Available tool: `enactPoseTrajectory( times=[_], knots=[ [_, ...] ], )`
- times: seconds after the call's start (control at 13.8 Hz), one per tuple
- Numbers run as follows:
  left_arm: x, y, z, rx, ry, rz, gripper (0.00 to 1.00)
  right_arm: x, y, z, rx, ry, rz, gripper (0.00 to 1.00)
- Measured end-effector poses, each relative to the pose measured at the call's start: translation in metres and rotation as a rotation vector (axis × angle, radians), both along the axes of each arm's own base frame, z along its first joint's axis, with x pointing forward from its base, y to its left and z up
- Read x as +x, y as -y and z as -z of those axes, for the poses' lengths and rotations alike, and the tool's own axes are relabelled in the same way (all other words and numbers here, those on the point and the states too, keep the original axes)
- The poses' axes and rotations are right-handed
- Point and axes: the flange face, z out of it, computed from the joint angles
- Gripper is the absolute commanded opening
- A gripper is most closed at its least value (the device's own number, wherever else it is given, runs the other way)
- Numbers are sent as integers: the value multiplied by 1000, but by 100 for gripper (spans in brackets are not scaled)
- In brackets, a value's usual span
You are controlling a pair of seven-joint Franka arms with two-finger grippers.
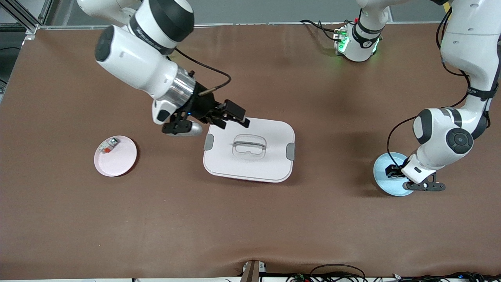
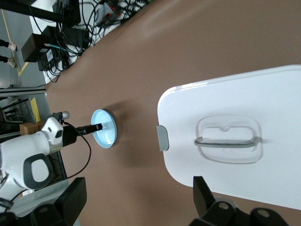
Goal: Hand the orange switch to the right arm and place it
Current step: 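Lift the switch with the left gripper while the right gripper reaches toward it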
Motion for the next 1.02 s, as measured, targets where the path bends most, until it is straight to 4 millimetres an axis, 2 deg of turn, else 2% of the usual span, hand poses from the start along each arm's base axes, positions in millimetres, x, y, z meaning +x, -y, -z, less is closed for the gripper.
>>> enactPoseTrajectory(
  times=[0.15, 0.36, 0.8, 1.02],
  knots=[
    [1, 24, -36, -6, -3, -29, 0, 2, -9, 17, 79, -75, 29, 100],
    [-2, 64, -82, -47, -32, -133, 0, 3, -17, 26, 121, -109, 45, 100],
    [-1, 149, -156, -237, -151, -455, 0, -15, -50, 13, 159, -24, 53, 100],
    [-9, 195, -181, -339, -241, -636, 0, -26, -65, 10, 168, -2, 47, 100]
  ],
)
